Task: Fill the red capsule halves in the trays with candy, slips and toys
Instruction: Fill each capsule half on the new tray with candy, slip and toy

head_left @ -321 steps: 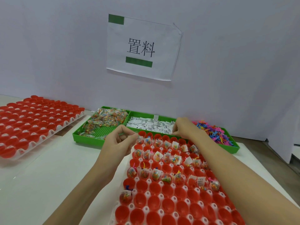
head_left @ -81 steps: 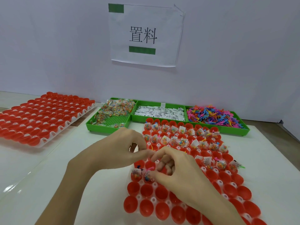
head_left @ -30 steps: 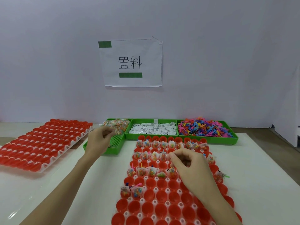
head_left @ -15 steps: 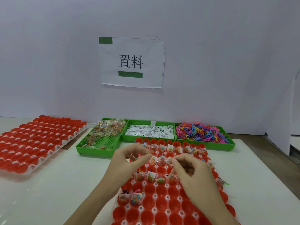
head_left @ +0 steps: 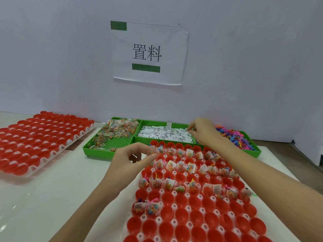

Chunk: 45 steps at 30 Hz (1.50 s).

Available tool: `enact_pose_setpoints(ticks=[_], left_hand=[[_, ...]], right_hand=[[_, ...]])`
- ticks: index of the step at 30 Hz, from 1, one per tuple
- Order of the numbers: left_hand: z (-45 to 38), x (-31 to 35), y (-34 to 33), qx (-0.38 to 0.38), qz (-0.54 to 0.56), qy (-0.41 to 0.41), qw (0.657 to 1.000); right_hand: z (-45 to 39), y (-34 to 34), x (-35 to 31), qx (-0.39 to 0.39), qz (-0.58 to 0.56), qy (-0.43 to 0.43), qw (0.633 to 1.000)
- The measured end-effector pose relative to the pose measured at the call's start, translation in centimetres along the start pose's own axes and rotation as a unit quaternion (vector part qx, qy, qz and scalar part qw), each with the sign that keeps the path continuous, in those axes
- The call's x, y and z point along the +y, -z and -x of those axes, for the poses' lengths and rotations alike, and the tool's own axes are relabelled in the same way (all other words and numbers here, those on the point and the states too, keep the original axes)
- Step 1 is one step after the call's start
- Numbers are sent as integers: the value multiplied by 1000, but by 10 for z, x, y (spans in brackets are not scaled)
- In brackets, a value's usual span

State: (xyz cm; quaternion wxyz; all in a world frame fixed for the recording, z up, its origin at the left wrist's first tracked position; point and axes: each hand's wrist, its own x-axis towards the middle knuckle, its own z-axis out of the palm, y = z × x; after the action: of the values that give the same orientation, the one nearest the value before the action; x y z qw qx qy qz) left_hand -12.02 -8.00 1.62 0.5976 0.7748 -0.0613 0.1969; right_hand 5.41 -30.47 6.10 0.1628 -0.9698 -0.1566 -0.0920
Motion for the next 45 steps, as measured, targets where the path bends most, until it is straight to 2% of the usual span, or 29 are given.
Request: enact_pose_setpoints(ticks=[6, 10, 16, 25, 35, 39, 45], left_hand=[[-1, -7, -1, -9, -3, -12, 1000], [0, -10, -5, -19, -5, -7, 1000], [0, -10, -4, -17, -1, -3, 1000], [2, -9, -7, -25, 0, 9, 1000], [2, -8, -4, -10, 4, 29, 1000], [2, -8, -4, -8, -2, 32, 999], [3, -6, -3, -3, -1, 40, 999]], right_hand=[[-31, -26, 4, -41, 18, 24, 999], [-40, -33, 5, -89, 84, 57, 991], [-45, -38, 7, -103, 93, 70, 988], [-32, -33, 14, -47, 108, 85, 989], [-31, -35, 21, 46, -19, 45, 998], [-33, -40, 21, 66, -72, 18, 995], [-34, -46, 24, 73, -93, 11, 993]])
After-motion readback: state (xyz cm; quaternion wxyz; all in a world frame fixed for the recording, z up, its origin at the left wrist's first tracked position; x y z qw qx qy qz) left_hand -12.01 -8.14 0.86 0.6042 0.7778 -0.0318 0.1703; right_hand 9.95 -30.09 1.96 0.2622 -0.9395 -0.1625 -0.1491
